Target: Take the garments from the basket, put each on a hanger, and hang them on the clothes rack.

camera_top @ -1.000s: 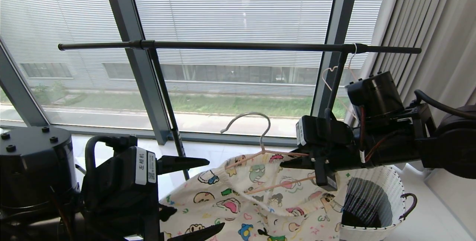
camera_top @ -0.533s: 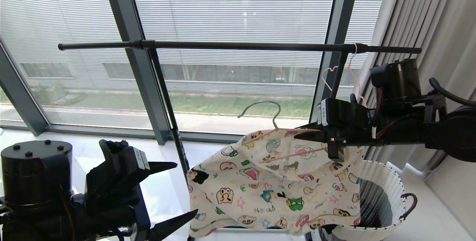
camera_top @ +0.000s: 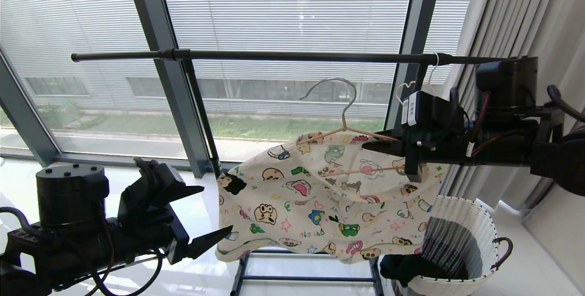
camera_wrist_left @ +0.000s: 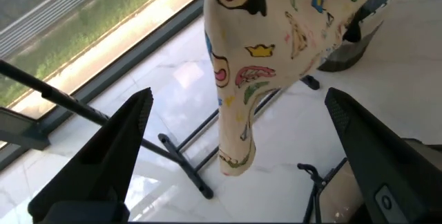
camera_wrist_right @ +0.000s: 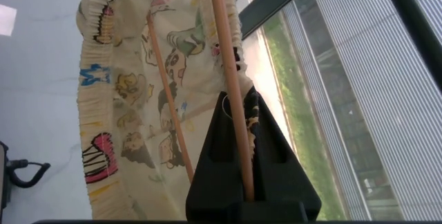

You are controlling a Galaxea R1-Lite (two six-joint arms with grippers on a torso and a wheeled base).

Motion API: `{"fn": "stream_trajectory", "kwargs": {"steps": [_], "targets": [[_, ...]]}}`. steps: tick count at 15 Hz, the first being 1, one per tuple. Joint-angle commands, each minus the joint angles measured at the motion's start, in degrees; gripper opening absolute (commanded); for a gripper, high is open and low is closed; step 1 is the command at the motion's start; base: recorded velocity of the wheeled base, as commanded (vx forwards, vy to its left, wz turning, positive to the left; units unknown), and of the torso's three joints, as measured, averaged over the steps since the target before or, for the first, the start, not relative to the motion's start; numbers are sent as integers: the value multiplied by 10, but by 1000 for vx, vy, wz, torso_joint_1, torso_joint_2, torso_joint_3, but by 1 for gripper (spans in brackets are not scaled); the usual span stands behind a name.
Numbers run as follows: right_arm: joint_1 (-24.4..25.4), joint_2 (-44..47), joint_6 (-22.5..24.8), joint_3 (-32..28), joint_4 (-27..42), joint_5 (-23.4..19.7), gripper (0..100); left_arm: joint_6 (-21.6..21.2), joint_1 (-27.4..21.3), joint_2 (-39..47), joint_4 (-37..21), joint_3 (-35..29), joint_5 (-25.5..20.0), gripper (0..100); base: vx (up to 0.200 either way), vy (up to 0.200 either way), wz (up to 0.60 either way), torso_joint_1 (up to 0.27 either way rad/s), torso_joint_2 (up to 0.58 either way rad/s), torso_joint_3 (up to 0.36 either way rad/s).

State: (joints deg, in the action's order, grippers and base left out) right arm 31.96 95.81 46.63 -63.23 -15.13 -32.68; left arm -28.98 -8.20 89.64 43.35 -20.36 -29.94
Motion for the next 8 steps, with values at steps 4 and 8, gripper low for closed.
{"fn": "stream_trajectory", "kwargs": {"steps": [4, 8], "targets": [[14, -33, -11, 7, -1, 0, 0, 6, 16, 100, 84, -7, -5, 0, 0, 0, 0, 0, 0, 0], [16, -38, -14, 17, -6, 0, 0, 8, 26, 100, 89, -3, -2, 0, 0, 0, 0, 0, 0, 0]]}}
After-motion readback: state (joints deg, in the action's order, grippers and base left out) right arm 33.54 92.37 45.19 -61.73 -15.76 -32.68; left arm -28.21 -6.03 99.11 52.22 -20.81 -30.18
